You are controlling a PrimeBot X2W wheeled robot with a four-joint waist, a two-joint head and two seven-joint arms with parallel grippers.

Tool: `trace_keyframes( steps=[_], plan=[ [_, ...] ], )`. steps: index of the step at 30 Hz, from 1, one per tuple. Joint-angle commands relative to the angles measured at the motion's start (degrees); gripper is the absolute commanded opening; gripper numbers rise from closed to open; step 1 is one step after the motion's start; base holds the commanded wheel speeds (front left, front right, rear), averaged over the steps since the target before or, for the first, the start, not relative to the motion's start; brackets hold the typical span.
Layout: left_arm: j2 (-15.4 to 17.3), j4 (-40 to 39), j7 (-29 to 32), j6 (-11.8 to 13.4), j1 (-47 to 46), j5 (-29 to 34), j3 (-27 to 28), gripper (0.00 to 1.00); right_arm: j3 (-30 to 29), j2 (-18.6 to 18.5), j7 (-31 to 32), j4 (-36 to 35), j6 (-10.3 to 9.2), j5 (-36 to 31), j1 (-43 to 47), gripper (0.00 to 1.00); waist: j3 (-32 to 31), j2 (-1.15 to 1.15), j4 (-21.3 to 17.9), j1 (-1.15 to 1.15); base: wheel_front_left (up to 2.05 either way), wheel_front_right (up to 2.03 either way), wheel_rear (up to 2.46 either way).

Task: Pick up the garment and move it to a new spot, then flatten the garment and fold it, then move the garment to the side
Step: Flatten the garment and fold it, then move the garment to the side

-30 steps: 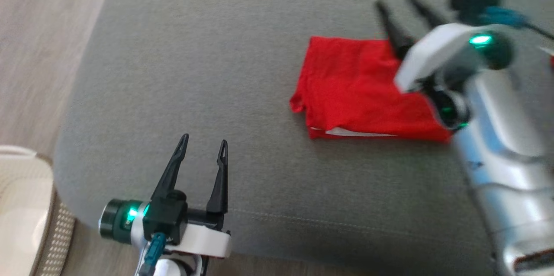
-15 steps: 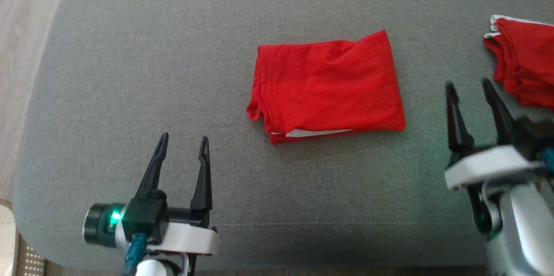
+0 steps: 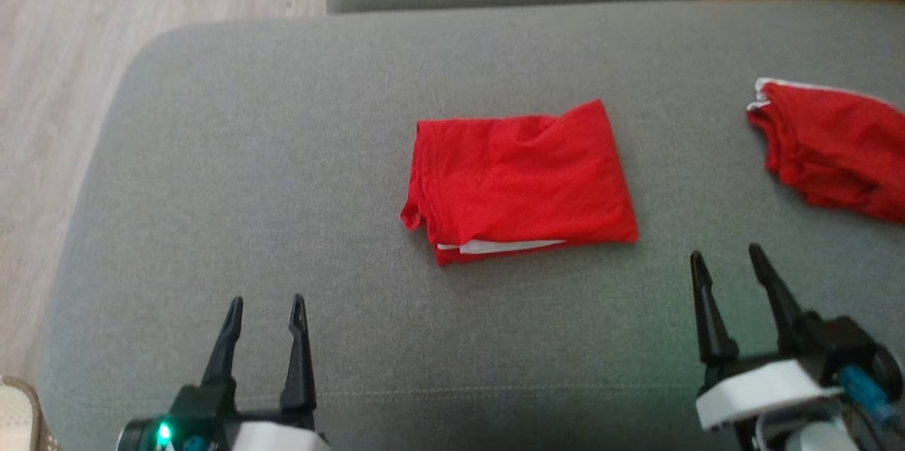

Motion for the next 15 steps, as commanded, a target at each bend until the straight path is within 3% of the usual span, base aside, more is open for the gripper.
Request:
trace_keyframes(
  steps=[1, 15],
  plan=[
    [-0.59, -1.81, -0.45, -0.31, -0.76, 0.62, 2.29, 1.00, 1.36, 0.04, -0.52, -2.22, -0.01, -0.21, -0.33, 1.00, -1.61, 0.00, 0.15, 0.00, 0.00, 0.00, 0.00],
    [-1.32, -0.77, -0.45, -2.54, 1.33, 1.76, 3.58, 1.00, 2.70, 0.19, -0.53, -2.38, -0.01, 0.86, 2.01, 1.00, -4.05, 0.00, 0.17, 0.00, 0.00, 0.00, 0.00]
  ],
)
